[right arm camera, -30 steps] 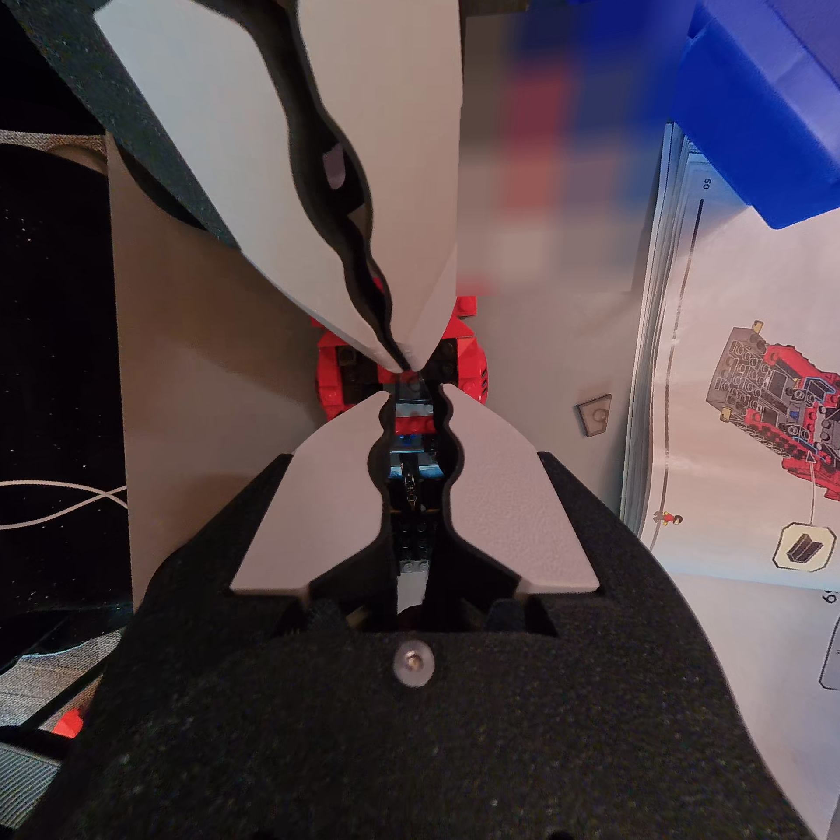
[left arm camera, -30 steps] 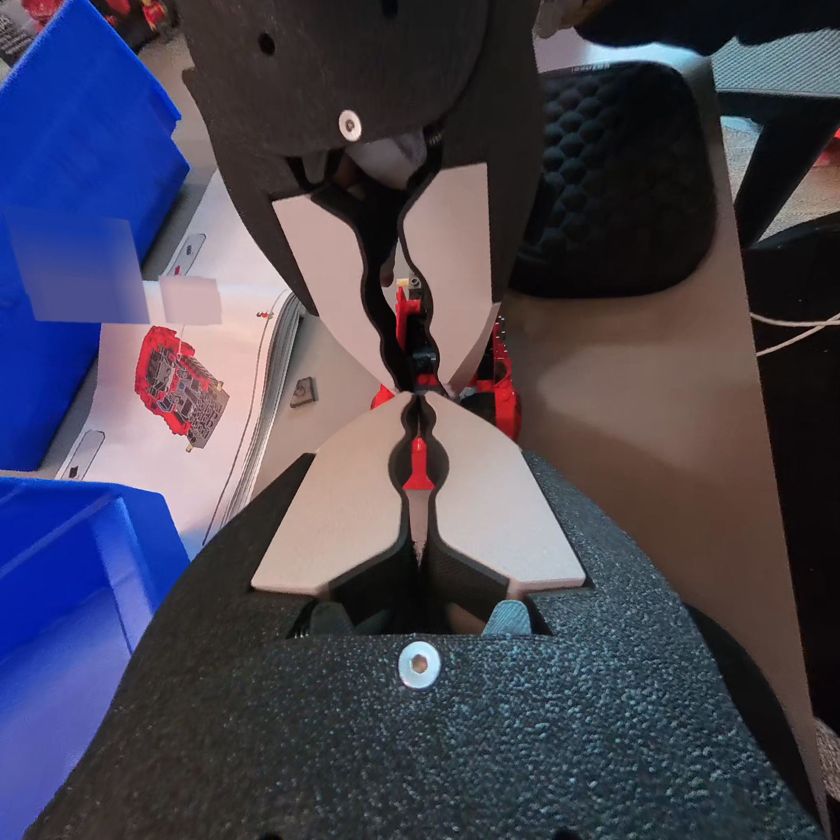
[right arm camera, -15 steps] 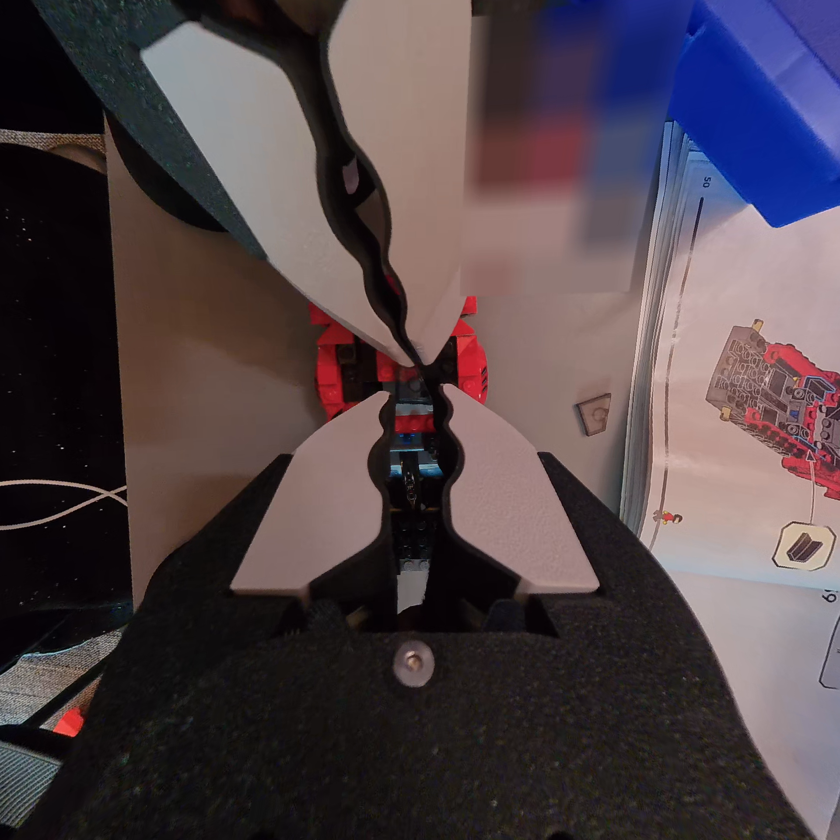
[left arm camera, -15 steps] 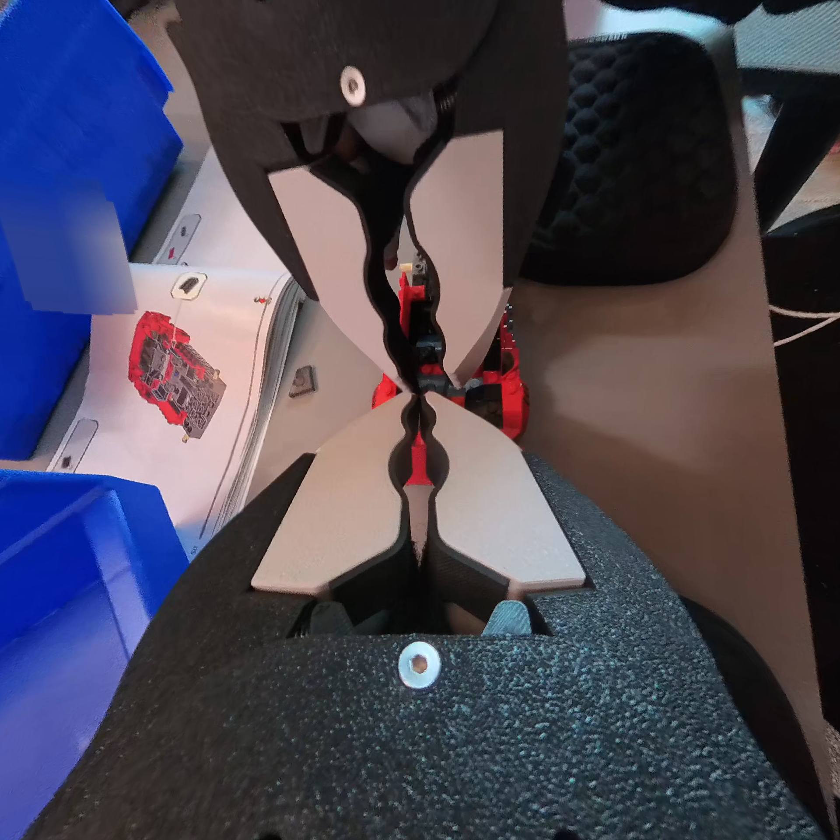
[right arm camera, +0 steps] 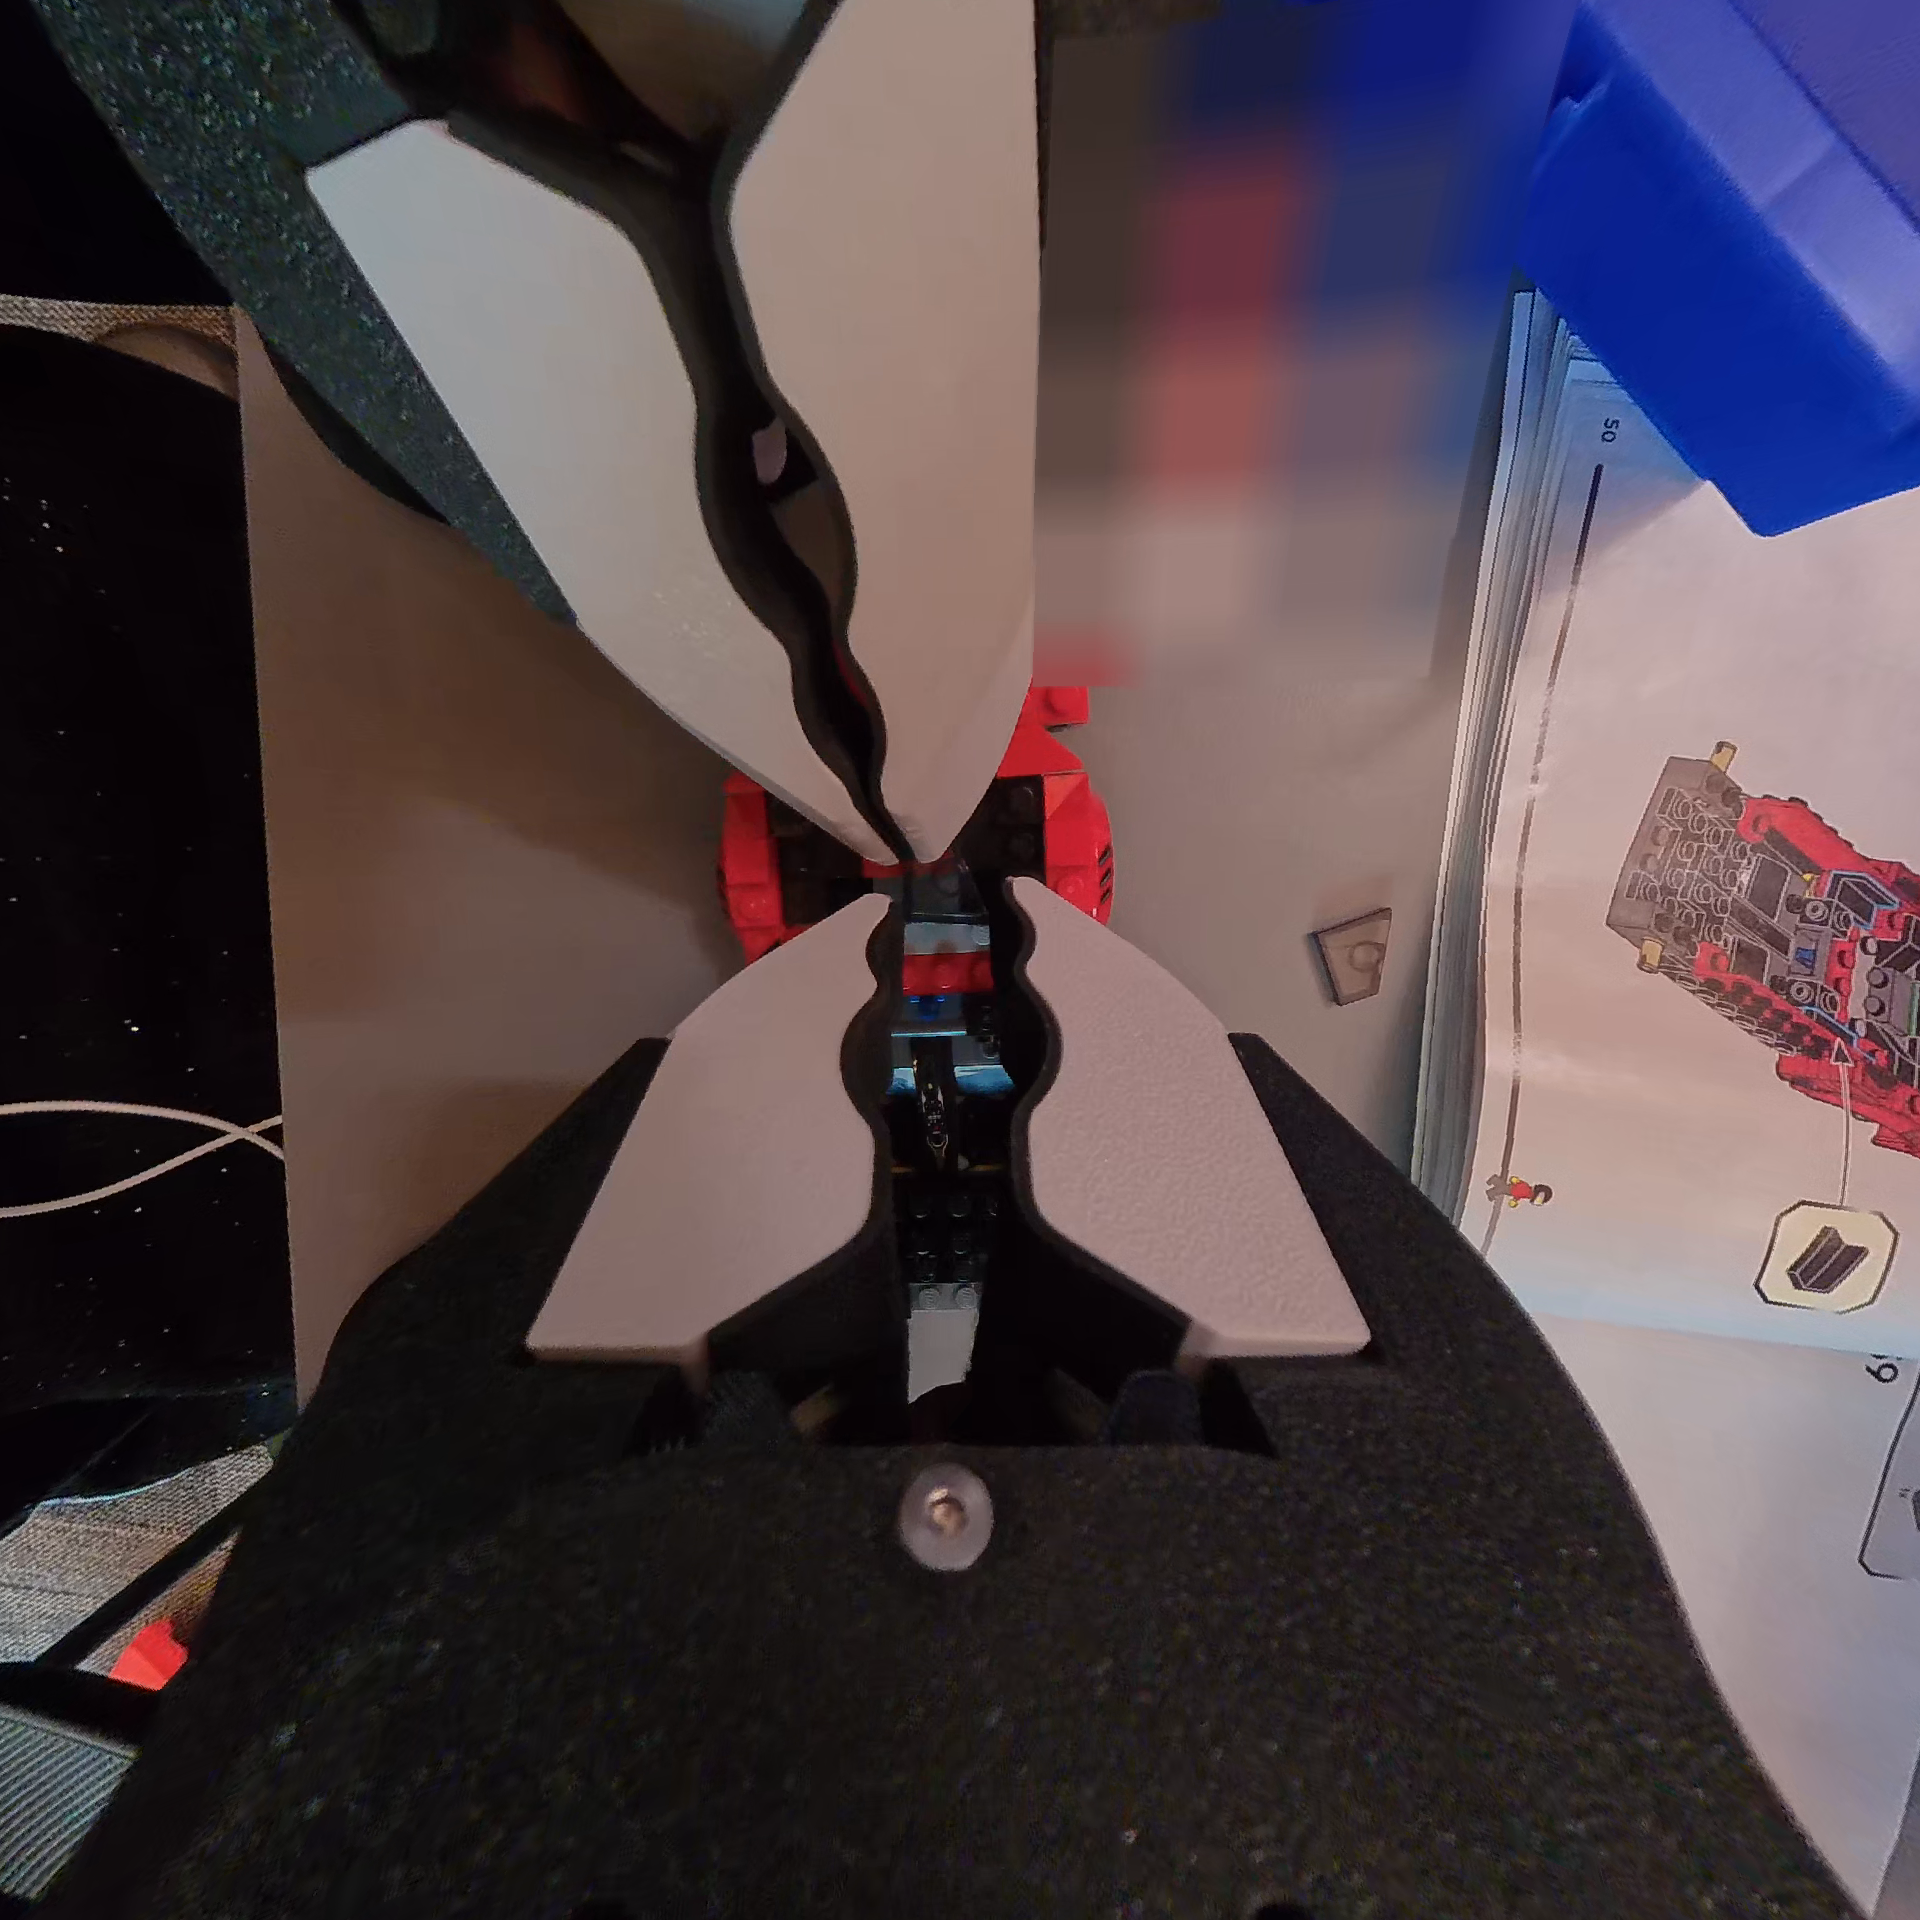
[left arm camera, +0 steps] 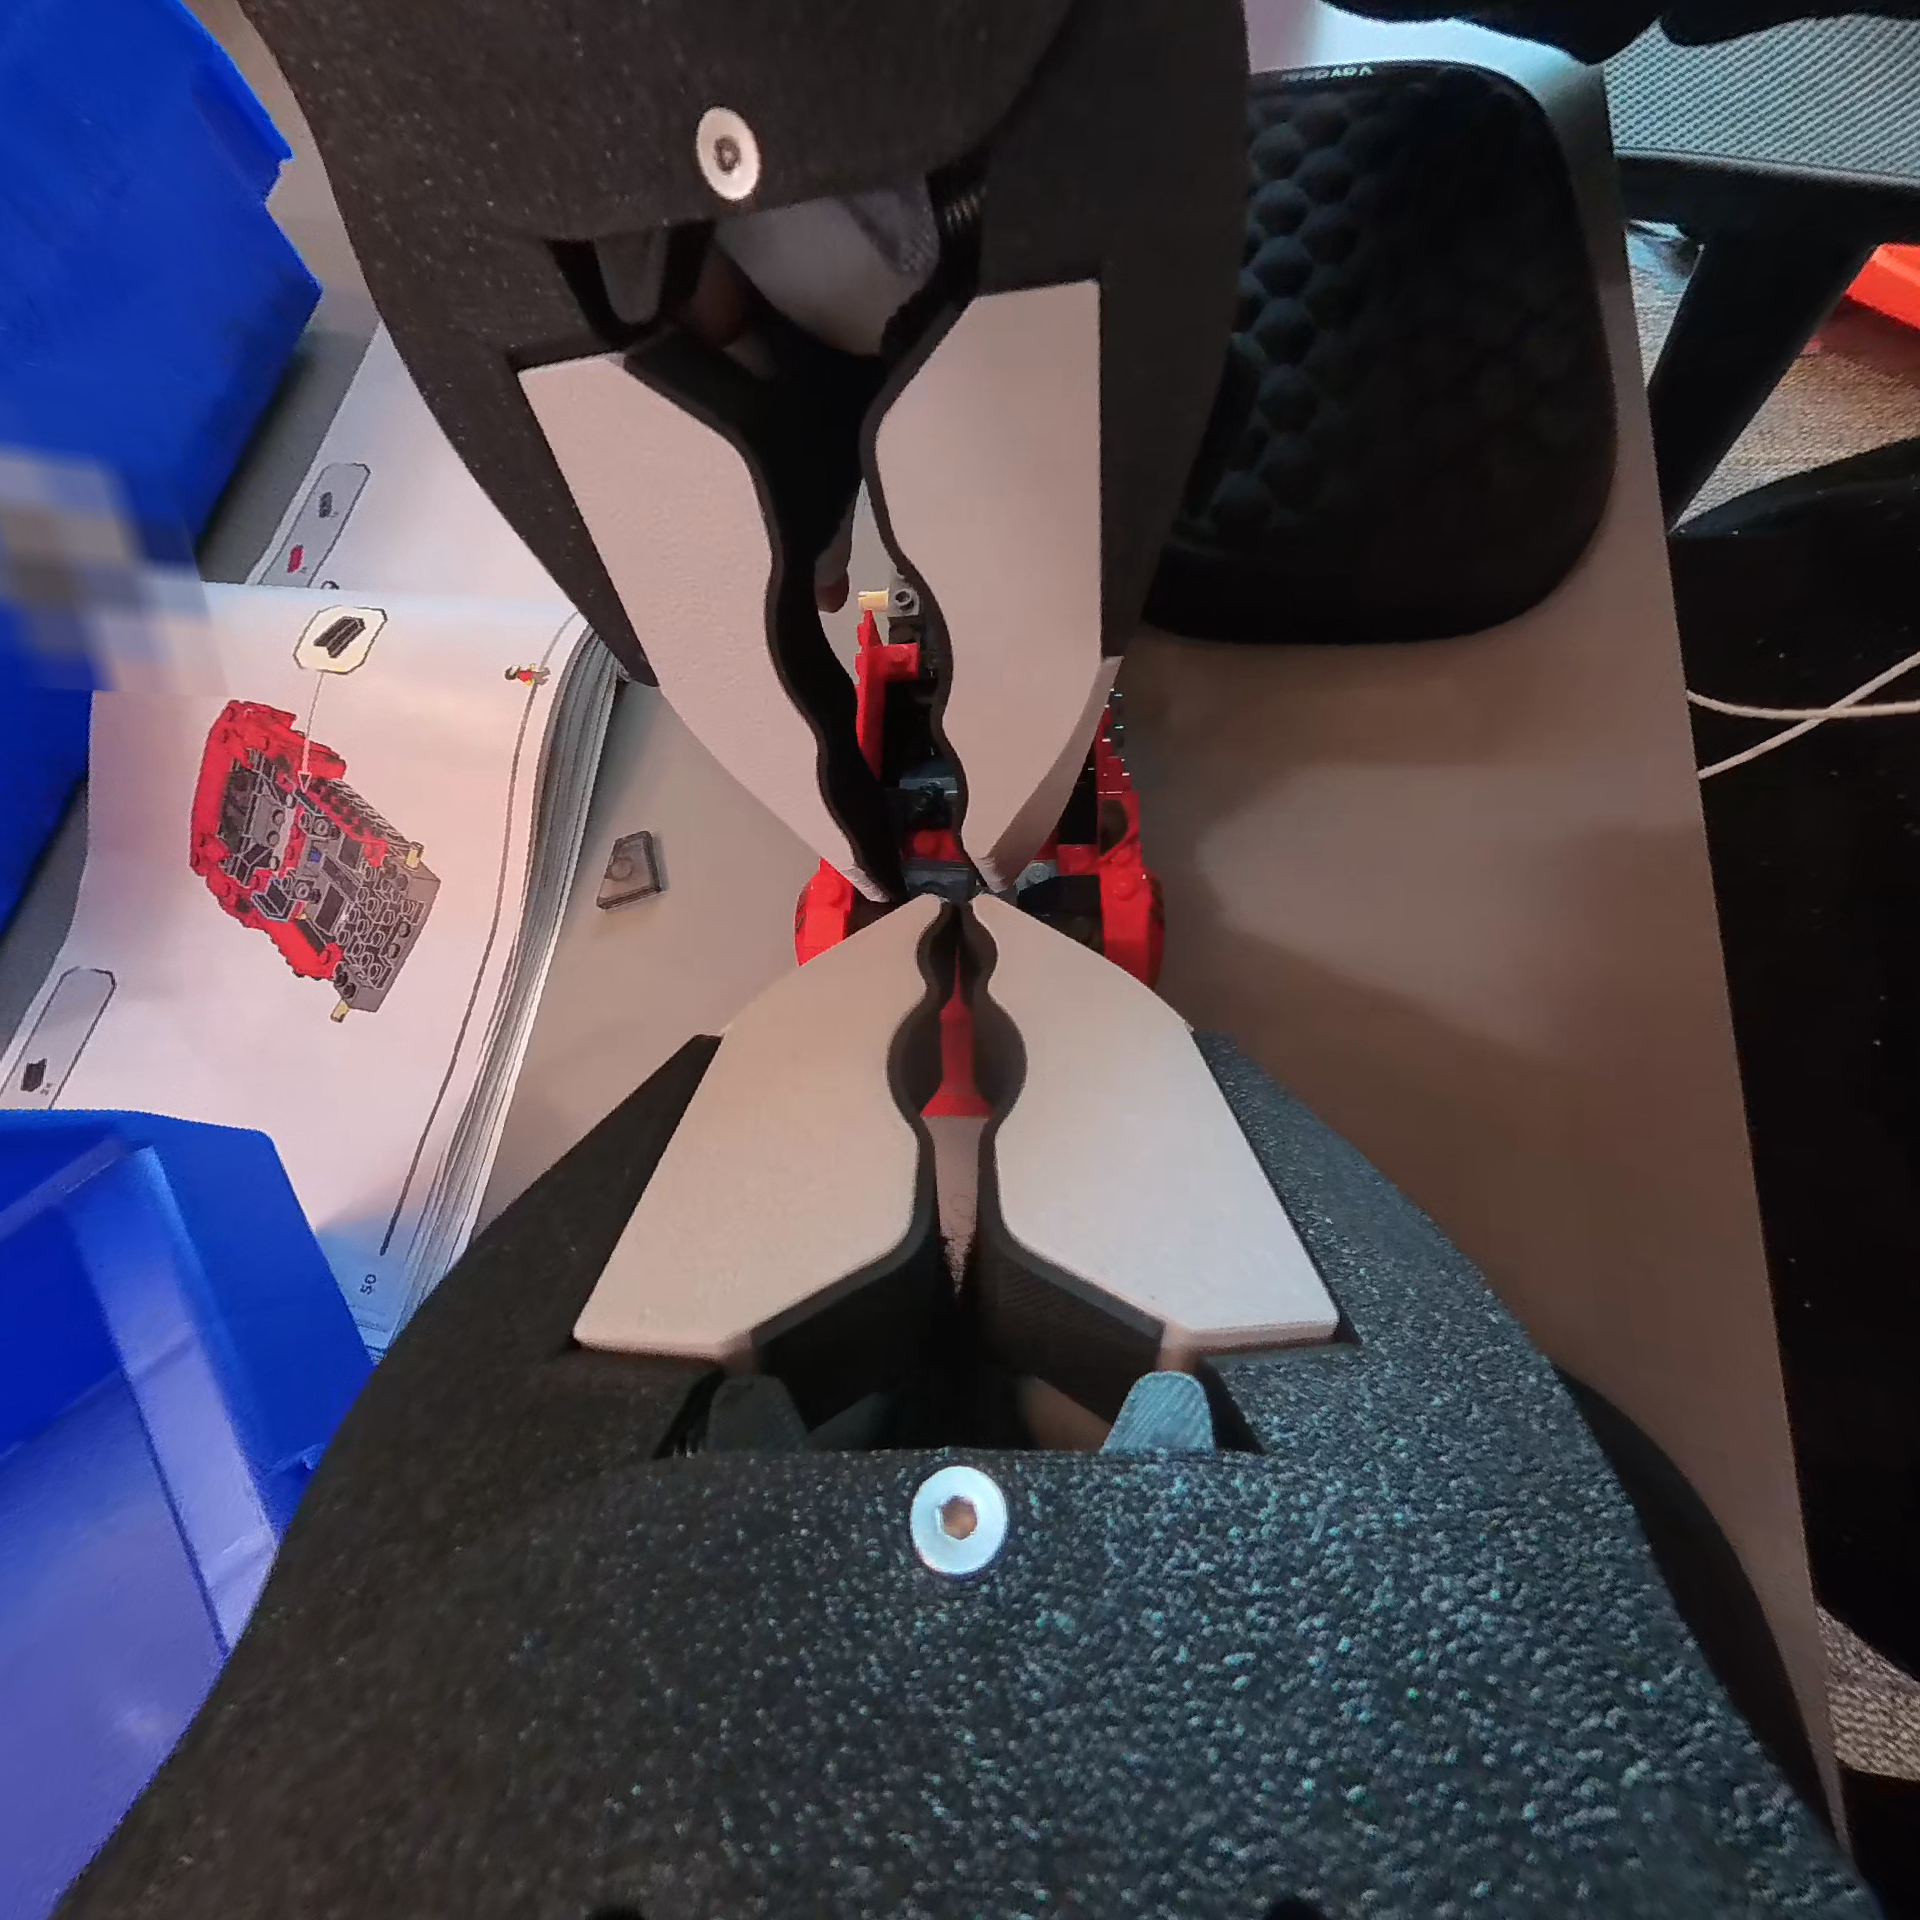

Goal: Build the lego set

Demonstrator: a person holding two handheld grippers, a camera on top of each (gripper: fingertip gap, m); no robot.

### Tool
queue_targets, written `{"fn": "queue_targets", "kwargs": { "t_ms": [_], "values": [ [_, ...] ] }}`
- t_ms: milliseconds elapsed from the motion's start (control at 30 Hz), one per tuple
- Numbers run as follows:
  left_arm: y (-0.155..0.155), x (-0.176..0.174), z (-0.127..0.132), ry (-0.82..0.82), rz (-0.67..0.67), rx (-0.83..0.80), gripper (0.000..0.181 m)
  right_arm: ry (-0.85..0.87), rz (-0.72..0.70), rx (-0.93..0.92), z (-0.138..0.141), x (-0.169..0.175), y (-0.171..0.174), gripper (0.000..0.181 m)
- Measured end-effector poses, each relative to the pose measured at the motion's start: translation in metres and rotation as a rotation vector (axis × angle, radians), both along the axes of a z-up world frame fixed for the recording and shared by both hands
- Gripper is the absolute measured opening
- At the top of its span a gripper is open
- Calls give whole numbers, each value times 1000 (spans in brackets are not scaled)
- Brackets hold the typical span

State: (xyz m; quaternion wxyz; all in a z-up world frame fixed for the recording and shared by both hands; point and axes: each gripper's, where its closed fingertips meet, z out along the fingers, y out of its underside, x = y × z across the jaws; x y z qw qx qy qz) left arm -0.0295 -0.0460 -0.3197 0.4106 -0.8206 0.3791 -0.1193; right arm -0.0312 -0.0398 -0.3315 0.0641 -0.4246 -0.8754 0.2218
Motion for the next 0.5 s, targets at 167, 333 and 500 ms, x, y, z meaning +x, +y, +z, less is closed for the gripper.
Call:
{"fn": "queue_targets", "kwargs": {
  "t_ms": [167, 333, 500],
  "values": [
    [0, 0, 0, -29, 13, -24, 0, 2, 5, 4, 0, 0, 0, 16],
    [-1, -1, -2, -67, 28, -64, 0, 4, 13, 10, 0, -1, -1, 15],
    [-2, -1, -2, -86, 34, -80, 0, 1, 14, 3, 0, -1, -1, 15]
  ]
}}
